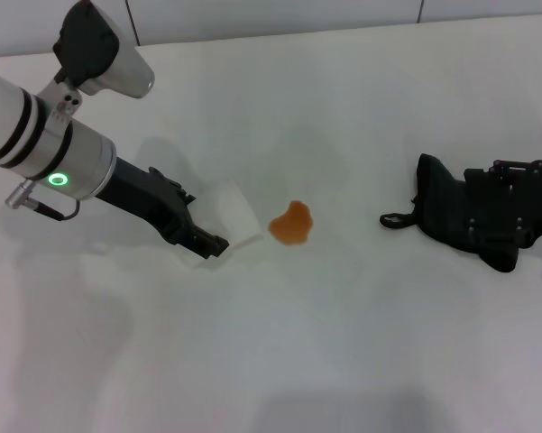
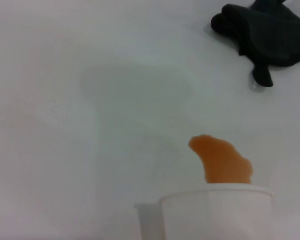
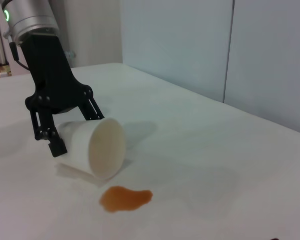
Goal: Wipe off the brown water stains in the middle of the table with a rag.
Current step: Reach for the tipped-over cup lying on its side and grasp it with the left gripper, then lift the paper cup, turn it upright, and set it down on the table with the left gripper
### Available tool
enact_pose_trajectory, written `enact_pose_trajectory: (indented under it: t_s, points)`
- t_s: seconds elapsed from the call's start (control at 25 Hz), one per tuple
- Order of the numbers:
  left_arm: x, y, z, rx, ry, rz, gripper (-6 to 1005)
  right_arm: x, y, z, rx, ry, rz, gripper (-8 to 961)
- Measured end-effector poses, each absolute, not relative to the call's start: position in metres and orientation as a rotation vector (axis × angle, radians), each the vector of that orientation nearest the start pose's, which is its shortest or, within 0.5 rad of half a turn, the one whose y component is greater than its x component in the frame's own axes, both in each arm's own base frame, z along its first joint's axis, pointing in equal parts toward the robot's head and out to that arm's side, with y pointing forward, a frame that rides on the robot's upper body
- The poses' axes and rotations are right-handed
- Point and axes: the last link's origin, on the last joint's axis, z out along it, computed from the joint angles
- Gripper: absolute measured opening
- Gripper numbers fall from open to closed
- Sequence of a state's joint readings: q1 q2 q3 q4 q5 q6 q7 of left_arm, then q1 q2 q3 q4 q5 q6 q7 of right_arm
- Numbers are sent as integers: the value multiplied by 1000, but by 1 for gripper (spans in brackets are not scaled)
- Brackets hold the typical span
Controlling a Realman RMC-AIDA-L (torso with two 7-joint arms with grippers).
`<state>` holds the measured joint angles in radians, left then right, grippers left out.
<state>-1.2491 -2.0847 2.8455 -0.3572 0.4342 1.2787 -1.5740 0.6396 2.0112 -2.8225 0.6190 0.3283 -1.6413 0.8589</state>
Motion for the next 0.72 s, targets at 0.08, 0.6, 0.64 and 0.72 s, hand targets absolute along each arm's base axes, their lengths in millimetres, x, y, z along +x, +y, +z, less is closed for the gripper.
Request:
enact_pose_trajectory:
  t_s: [0.08,0.6,0.64,0.72]
  points:
    - [-185,406,-62,-2987,-589,292,802,342,308,46,-2539,427,418,708]
    - [-185,408,-60,-2983,-588,300,672,342,308,46,-2539,426,421,708]
    - [-185,408,-60,-2984,-592,300,662,342,308,46,-2538,426,420,708]
    - [-183,408,-59,-2983,-602,293,641,342,308,46,-2537,426,417,707]
